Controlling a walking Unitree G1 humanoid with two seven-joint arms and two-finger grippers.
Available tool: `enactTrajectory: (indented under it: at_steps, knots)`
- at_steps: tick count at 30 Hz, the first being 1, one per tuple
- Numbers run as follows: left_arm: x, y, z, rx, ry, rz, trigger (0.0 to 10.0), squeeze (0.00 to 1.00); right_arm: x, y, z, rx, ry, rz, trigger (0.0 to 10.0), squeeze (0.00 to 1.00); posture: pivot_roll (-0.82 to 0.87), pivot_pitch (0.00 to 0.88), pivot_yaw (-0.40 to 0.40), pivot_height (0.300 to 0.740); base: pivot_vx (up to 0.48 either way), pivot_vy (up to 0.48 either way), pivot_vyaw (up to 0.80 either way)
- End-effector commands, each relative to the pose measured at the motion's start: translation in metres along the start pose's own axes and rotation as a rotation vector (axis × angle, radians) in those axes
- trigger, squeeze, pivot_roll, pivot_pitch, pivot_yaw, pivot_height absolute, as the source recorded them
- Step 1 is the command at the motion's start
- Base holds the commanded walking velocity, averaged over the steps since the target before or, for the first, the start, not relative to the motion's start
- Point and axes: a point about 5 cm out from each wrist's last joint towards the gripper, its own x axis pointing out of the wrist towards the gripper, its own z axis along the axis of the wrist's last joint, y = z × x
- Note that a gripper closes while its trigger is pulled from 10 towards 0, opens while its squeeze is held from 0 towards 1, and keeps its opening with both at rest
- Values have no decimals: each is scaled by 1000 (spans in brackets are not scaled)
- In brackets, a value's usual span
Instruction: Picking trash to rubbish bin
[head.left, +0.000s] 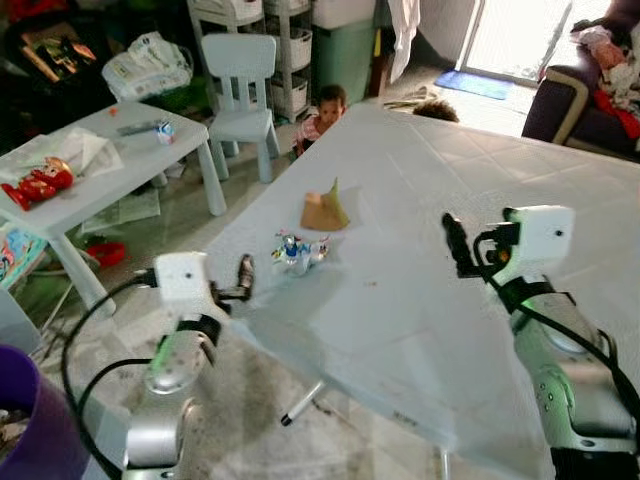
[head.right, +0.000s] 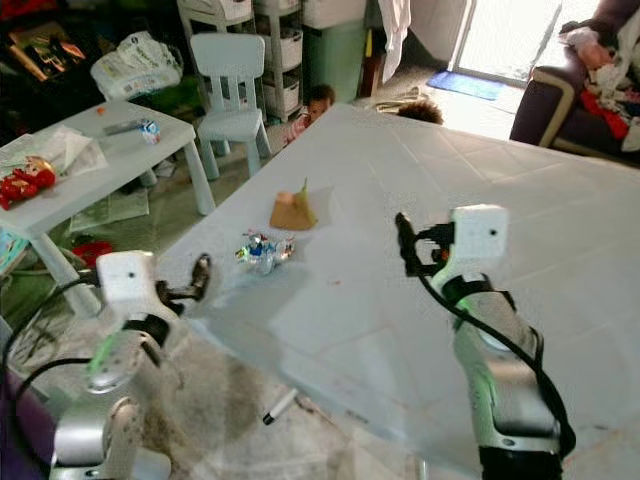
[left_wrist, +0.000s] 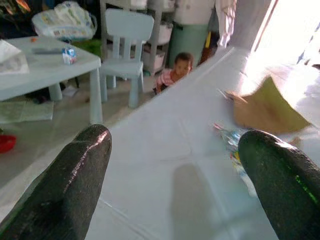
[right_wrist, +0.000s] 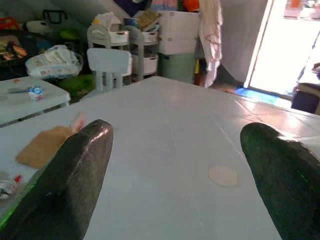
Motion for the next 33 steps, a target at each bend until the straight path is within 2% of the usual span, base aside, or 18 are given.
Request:
enactTrajectory:
  at_steps: [1,8,12,14,22,29,31,33]
  knots:
    - [0,4,-3,1,24,5,10000,0,1,2,3,-9,-7,16,10000,0,4,50,-51,740,0,0,0]
    - [3,1,-5,0,42,-18,10000,0,1,3,4,-10,-7,25,10000,0,0,49,-51,740,0,0,0]
    - [10,-4,-5,4,68,-74,10000,0,1,7,6,2,-2,53,10000,0,-7,57,-54,740,0,0,0]
    - [19,-12,-3,19,69,-135,10000,0,-2,10,5,8,4,70,10000,0,-20,65,-54,740,0,0,0]
    - [39,-29,-4,2,79,-224,10000,0,-12,11,7,10,19,81,10000,0,-68,91,-51,740,0,0,0]
    - [49,-40,-8,-12,85,-270,10000,0,-18,7,8,4,34,74,10000,0,-98,105,-59,740,0,0,0]
    - [58,-50,-9,-32,84,-304,10000,0,-20,7,12,-1,35,81,10000,0,-123,110,-68,740,0,0,0]
    - [61,-53,-9,-39,78,-310,10000,0,-21,7,14,-4,34,82,10000,0,-133,113,-72,740,0,0,0]
